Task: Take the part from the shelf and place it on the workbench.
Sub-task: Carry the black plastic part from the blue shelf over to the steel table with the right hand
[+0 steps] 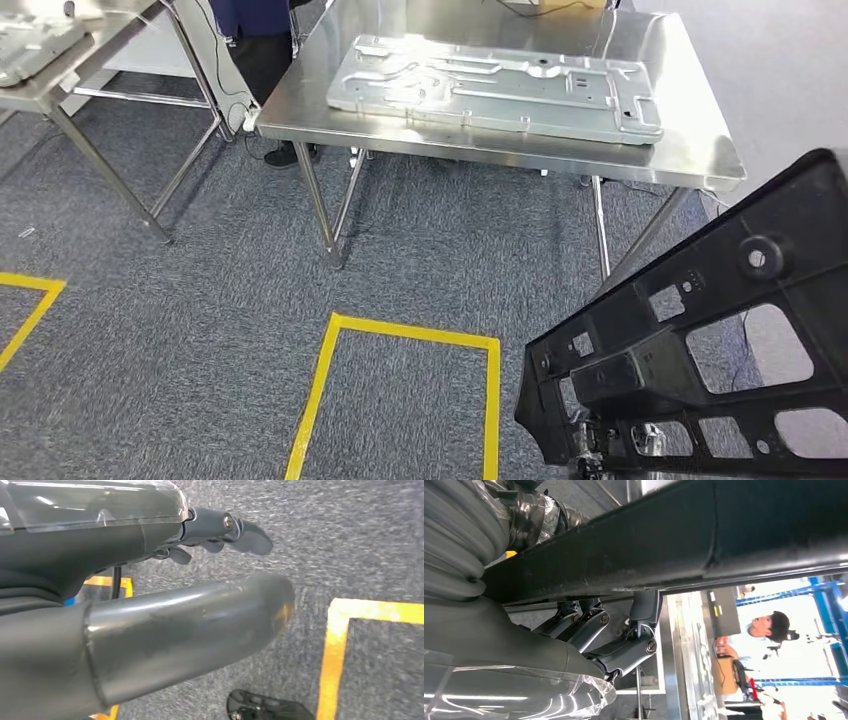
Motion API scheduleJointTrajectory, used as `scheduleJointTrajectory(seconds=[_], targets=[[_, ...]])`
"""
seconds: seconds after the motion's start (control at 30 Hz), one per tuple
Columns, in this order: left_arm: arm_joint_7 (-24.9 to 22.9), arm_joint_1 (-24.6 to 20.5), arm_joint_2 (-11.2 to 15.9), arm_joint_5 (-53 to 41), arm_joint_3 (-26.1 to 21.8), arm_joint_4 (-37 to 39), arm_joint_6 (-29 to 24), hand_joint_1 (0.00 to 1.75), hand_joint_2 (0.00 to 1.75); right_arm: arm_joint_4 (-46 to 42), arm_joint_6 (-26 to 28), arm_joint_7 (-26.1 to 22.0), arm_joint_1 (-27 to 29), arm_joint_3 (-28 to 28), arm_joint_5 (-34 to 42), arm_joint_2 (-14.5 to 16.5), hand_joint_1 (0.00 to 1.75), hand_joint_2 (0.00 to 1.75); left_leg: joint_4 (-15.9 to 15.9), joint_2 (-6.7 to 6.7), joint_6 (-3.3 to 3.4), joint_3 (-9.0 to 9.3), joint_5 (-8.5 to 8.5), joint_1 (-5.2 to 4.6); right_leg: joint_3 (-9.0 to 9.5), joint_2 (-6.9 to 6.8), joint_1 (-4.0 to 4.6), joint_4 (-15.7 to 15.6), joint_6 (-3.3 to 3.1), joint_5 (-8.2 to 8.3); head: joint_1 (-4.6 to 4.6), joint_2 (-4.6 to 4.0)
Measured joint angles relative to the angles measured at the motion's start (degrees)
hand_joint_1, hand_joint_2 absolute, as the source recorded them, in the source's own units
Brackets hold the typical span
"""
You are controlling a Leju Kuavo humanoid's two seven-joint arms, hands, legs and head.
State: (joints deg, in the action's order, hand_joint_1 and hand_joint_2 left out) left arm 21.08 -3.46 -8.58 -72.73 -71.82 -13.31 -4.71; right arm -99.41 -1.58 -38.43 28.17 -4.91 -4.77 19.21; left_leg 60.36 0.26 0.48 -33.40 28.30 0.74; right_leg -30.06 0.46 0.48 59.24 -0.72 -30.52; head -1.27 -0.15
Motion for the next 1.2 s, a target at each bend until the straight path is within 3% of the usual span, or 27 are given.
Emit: scheduleJointTrajectory(seconds=[0.1,0.13,0.17,0.23,0.27,0.3,0.33,0.4,0.43,0.47,0.53,0.63,0.7,0.77,0.8,0.83,0.9,0.93,0.97,1.03,1.1,1.17,1.2], targets=[[-0.1,0.0,0.0,-0.1,0.0,0.0,0.0,0.0,0.0,0.0,0.4,0.1,-0.1,-0.4,0.0,-0.2,1.75,1.75,-0.8,-0.02,0.75,0.5,-0.04,0.29,0.07,-0.05,-0.12,0.4,0.75,-0.58,-0.02,0.0],[-0.2,0.0,-0.1,-0.1,0.0,0.0,0.0,0.0,0.0,0.0,0.6,0.1,-0.2,-0.5,0.0,-0.3,1.75,1.75,-1.1,-0.01,1.04,0.81,-0.03,0.47,-0.56,-0.08,-0.18,1.9,1.09,-1.44,-0.03,0.0],[-0.2,0.0,-0.1,-0.1,0.0,0.0,0.0,0.0,0.0,0.0,0.8,0.2,-0.2,-0.6,0.0,-0.5,1.75,1.75,-1.4,0.02,1.32,1.13,0.05,0.59,-1.92,-0.12,-0.37,4.6,1.44,-2.77,-0.03,0.0],[-0.2,-0.1,-0.1,-0.2,0.0,0.0,0.0,0.0,0.0,0.0,1.1,0.3,-0.3,-0.7,-0.1,-0.8,1.75,1.75,-1.4,0.08,1.6,1.54,0.45,0.61,-6.33,-0.16,-0.82,12.2,2.0,-5.6,-0.04,0.0],[-0.2,-0.1,-0.1,-0.2,0.0,0.0,0.0,0.0,0.0,0.1,1.4,0.4,-0.3,-0.8,-0.1,-0.9,1.75,1.75,-1.4,0.08,1.6,1.79,0.71,0.62,-8.28,-0.17,-1.08,15.0,2.22,-6.04,-0.04,0.0],[-0.3,0.0,-0.1,-0.2,0.0,0.0,0.0,0.0,0.0,0.1,1.6,0.6,-0.3,-0.9,-0.1,-1.1,1.75,1.75,-1.4,0.05,1.51,2.16,1.01,0.67,-9.32,-0.2,-1.29,15.8,2.37,-5.22,-0.04,0.0],[-0.3,0.0,-0.1,-0.2,0.0,0.0,0.0,0.0,0.0,0.2,2.0,0.7,-0.3,-1.0,-0.1,-1.3,1.75,1.75,-1.4,-0.02,1.37,2.66,1.35,0.73,-9.23,-0.23,-1.47,14.4,2.46,-3.28,-0.04,0.0],[-0.3,0.0,-0.1,-0.3,0.0,0.0,0.0,0.0,0.0,0.2,3.2,1.2,-0.4,-1.3,-0.4,-1.6,1.75,1.75,-1.5,-0.15,0.98,3.79,2.13,0.88,-6.6,-0.36,-1.64,7.3,2.38,1.73,-0.04,0.0],[-0.3,0.0,-0.1,-0.3,0.0,0.0,0.0,0.0,0.0,0.2,4.2,1.6,-0.5,-1.5,-0.9,-1.7,1.75,1.75,-1.5,-0.19,0.67,4.14,2.48,0.88,-5.24,-0.42,-1.5,4.1,2.22,3.14,-0.04,0.0],[-0.3,-0.1,-0.1,-0.4,0.0,0.0,0.0,0.0,0.0,0.3,5.5,2.3,-0.6,-1.8,-1.9,-1.9,1.75,1.75,-1.6,-0.18,0.35,4.32,2.73,0.85,-4.4,-0.47,-1.32,2.0,2.02,3.64,-0.03,0.0],[-0.4,-0.2,-0.1,-0.6,0.0,0.0,0.1,0.0,0.0,0.4,9.7,4.9,-0.9,-2.6,-6.1,-2.5,1.75,1.75,-2.0,-0.05,-0.38,4.46,3.0,0.77,-4.05,-0.4,-0.89,0.9,1.51,3.04,-0.02,0.0],[-0.7,-0.5,0.1,-1.2,0.0,0.1,0.5,0.0,0.0,0.8,18.4,10.5,-1.4,-4.8,-15.4,-3.7,1.75,1.75,-0.9,0.09,-1.15,4.51,4.07,0.87,-3.1,-0.28,-1.23,-0.2,0.45,2.78,0.05,0.0],[-1.0,-0.6,0.2,-1.7,0.1,0.1,0.8,0.0,0.0,1.2,24.1,14.6,-2.5,-6.6,-20.4,-4.8,1.75,1.75,5.1,0.04,-1.28,1.54,6.77,0.89,-2.29,-0.41,-1.21,-0.6,-0.28,2.42,0.08,0.0],[-1.3,-0.5,0.4,-2.3,0.3,0.1,1.0,0.0,0.0,1.5,30.1,19.5,-4.1,-8.4,-26.1,-6.0,1.75,1.75,12.8,-0.01,-1.37,-3.22,9.1,0.85,-1.65,-0.4,-0.91,-0.6,-0.76,1.82,0.09,0.0],[-1.4,-0.5,0.6,-2.6,0.3,0.1,1.1,0.0,0.0,1.6,32.9,22.1,-4.9,-9.1,-29.5,-6.6,1.75,1.75,14.6,-0.03,-1.36,-4.82,8.73,0.83,-1.22,-0.33,-0.77,-0.6,-0.84,1.46,0.09,0.0],[-1.5,-0.5,0.7,-3.0,0.4,0.1,1.2,0.0,0.0,1.6,35.4,24.5,-5.8,-9.6,-33.3,-7.1,1.75,1.75,14.0,-0.04,-1.28,-5.32,7.05,0.81,-0.67,-0.24,-0.68,-0.6,-0.83,1.06,0.09,0.0],[-1.7,-0.5,1.0,-3.8,0.7,0.1,1.4,0.0,0.0,1.7,39.0,29.3,-7.8,-9.9,-41.4,-7.9,1.75,1.75,7.4,-0.04,-0.84,-3.49,1.6,0.72,0.61,-0.07,-0.63,-0.5,-0.62,0.08,0.09,0.0],[-1.8,-0.5,1.1,-4.2,1.0,0.1,1.6,0.0,0.0,1.7,40.0,31.4,-8.9,-9.9,-45.5,-8.4,1.75,1.75,4.0,-0.02,-0.57,-2.24,-0.34,0.54,1.03,0.01,-0.53,-0.4,-0.41,-0.38,0.09,0.0],[-1.8,-0.6,1.2,-4.6,1.3,0.1,1.7,0.0,0.0,1.8,40.7,33.2,-10.2,-9.9,-49.3,-8.8,1.75,1.75,1.6,-0.01,-0.27,-1.33,-1.23,0.34,1.18,0.09,-0.48,-0.3,-0.16,-0.71,0.08,0.0],[-2.0,-0.8,1.3,-5.5,2.0,0.1,1.9,0.0,0.0,2.3,41.1,35.9,-12.6,-9.6,-55.4,-9.6,1.75,1.75,0.1,0.0,0.16,-0.86,-0.9,-0.04,1.05,0.22,-0.38,-0.3,0.37,-0.94,0.07,0.0],[-2.3,-0.9,1.4,-6.2,2.7,0.1,2.1,0.0,0.0,3.0,40.7,38.1,-15.2,-9.1,-60.2,-10.4,1.75,1.75,-0.6,-0.03,0.66,-0.49,-0.74,0.22,1.15,0.21,-0.42,-0.4,0.96,-1.21,0.07,0.0],[-2.6,-1.1,1.4,-6.9,3.5,0.1,2.3,0.0,0.0,4.3,39.8,39.7,-18.0,-8.5,-64.0,-11.0,1.75,1.75,-1.4,0.0,1.29,0.33,-0.65,0.63,-0.23,0.05,-0.57,2.7,1.62,-2.63,0.06,0.0],[-2.8,-1.3,1.4,-7.2,3.8,0.2,2.5,0.0,0.0,5.1,39.2,40.3,-19.4,-8.3,-65.4,-11.4,1.75,1.75,-1.5,0.05,1.51,0.7,-0.49,0.67,-2.02,-0.06,-0.76,5.9,1.91,-3.8,0.04,0.0]])
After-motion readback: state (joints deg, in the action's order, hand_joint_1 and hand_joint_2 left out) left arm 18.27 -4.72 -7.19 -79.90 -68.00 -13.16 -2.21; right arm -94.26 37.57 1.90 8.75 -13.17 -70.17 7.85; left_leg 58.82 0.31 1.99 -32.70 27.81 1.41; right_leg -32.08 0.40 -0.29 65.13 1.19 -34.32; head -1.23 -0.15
